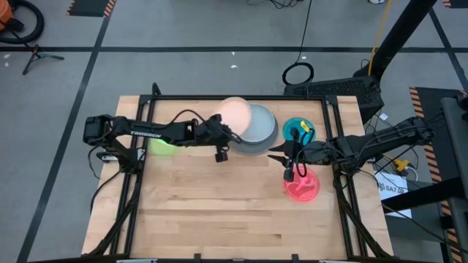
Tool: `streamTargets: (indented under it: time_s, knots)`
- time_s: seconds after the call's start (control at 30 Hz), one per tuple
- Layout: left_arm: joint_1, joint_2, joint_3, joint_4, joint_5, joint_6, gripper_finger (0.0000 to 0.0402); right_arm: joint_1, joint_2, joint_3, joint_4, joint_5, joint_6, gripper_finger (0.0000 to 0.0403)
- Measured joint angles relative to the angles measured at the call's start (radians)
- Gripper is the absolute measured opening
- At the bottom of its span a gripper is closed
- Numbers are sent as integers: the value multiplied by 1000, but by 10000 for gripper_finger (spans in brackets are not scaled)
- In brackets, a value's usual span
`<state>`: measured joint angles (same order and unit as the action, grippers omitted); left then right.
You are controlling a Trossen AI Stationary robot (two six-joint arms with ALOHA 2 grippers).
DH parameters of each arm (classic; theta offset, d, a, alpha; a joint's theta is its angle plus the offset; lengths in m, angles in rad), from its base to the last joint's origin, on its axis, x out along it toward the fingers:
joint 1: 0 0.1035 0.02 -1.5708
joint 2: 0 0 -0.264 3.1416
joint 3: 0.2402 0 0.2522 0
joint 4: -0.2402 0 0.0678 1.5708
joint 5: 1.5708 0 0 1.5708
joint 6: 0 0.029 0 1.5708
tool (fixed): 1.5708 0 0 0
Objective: Stack plastic plates
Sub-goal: Stack the light orange plate on top of the light blue plate
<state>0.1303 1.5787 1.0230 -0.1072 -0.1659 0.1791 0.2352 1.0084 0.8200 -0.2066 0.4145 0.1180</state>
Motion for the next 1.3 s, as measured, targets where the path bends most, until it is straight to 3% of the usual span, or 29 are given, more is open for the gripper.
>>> streamTargets:
  time_s: [0.1, 0.53, 1.3]
  knots:
    - [10, 28, 1, 108, 51, 1, 8, 0, 0, 0, 2, 0, -7, 89]
    - [22, 152, 0, 350, 57, -86, 8, 0, -1, 6, 7, 1, -37, 89]
    - [27, 181, 0, 374, 61, -100, 36, 0, -1, 6, 7, 2, -55, 89]
